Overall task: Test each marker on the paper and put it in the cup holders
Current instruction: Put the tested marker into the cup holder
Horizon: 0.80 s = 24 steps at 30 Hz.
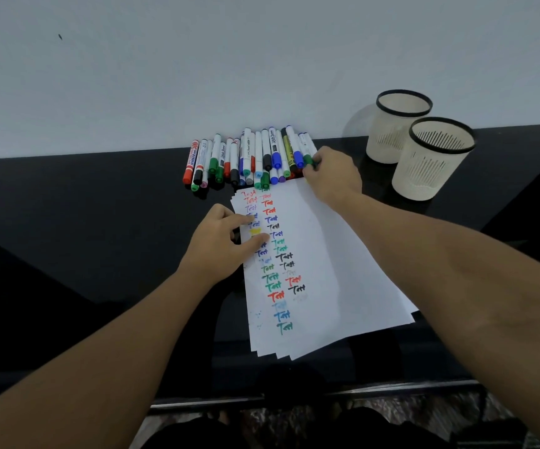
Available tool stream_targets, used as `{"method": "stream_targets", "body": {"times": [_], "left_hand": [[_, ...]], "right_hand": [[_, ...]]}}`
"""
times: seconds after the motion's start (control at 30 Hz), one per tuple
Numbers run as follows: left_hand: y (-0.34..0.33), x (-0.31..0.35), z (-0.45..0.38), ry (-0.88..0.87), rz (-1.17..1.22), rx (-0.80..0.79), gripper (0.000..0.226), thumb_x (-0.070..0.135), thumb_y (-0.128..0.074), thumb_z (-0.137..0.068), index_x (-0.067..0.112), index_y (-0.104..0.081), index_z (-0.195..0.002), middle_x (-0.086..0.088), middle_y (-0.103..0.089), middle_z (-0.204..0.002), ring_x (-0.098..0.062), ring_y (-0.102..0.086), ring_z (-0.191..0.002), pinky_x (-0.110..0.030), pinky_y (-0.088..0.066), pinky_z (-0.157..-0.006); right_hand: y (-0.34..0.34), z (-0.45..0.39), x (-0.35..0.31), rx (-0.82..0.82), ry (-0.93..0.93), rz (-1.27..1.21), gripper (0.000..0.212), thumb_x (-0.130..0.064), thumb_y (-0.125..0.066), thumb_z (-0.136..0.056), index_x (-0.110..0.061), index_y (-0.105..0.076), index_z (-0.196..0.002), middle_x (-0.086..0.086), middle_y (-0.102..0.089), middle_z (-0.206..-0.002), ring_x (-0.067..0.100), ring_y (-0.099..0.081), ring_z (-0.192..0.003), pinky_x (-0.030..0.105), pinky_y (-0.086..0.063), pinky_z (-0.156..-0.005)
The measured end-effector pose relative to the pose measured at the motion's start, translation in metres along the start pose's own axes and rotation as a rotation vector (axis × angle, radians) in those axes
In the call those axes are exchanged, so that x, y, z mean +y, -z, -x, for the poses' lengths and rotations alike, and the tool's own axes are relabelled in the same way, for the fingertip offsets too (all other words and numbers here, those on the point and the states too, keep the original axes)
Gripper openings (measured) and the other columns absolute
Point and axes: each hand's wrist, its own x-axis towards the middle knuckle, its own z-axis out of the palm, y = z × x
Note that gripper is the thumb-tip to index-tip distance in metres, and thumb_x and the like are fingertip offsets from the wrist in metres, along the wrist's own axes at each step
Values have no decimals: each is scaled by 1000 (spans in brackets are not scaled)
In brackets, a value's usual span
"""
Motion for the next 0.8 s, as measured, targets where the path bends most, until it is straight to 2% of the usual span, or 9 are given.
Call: {"method": "stream_targets", "body": {"times": [0.07,0.13,0.23,0.37,0.43,0.53,0.63,0.7,0.8], "left_hand": [[-1,-1,0,-6,2,3,58,60,-72,-82,26,-68,-129,10,-48,-101,-2,-51,-83,-8,-35,-69],[-1,-1,0,-6,6,9,57,59,-72,-82,26,-69,-128,9,-48,-101,-2,-51,-83,-7,-35,-69],[0,-1,0,-3,1,5,57,60,-72,-82,26,-69,-128,9,-47,-101,-3,-51,-83,-8,-35,-70],[1,0,1,5,-7,-5,57,60,-71,-82,26,-69,-128,9,-47,-102,-3,-51,-84,-9,-35,-70],[2,1,1,9,-10,-16,58,60,-71,-83,26,-68,-129,8,-48,-103,-2,-52,-84,-8,-35,-69],[5,5,3,12,-8,-27,59,60,-71,-84,26,-65,-132,8,-48,-105,-2,-52,-84,-9,-35,-70],[11,11,6,19,35,-25,62,56,-71,-86,27,-59,-139,8,-50,-106,-4,-54,-84,-16,-42,-76],[15,16,10,6,75,-5,60,53,-70,-88,28,-56,-141,8,-52,-105,-6,-57,-83,-25,-51,-80],[22,28,17,-34,157,32,54,44,-70,-92,31,-54,-142,8,-54,-105,-9,-60,-82,-27,-56,-79]], "right_hand": [[2,4,2,86,-30,-43,24,-34,-60,-101,-14,-61,-114,4,-59,-110,19,-59,-87,40,-52,-72],[6,8,3,200,-44,-115,25,-29,-58,-100,-12,-60,-118,6,-51,-118,21,-54,-85,36,-44,-72],[13,17,3,356,6,-249,24,-26,-55,-103,-9,-59,-119,11,-48,-125,23,-59,-86,34,-51,-78],[30,34,2,506,106,-425,26,-28,-49,-107,-5,-56,-118,12,-51,-119,14,-52,-85,29,-49,-77],[41,45,0,537,135,-554,26,-28,-45,-108,-4,-51,-116,10,-58,-108,17,-53,-82,35,-49,-73],[58,68,-7,448,182,-711,22,-32,-40,-110,-11,-45,-116,7,-67,-88,22,-62,-73,42,-51,-66],[66,91,-15,291,300,-587,21,-33,-41,-111,-15,-50,-119,-5,-59,-81,11,-56,-69,34,-47,-66],[66,103,-21,93,322,-457,25,-30,-44,-111,-15,-48,-129,-10,-58,-84,2,-53,-68,27,-42,-61],[58,117,-21,-252,361,-235,26,-24,-40,-111,-12,-43,-134,1,-59,-88,9,-53,-71,27,-37,-62]]}}
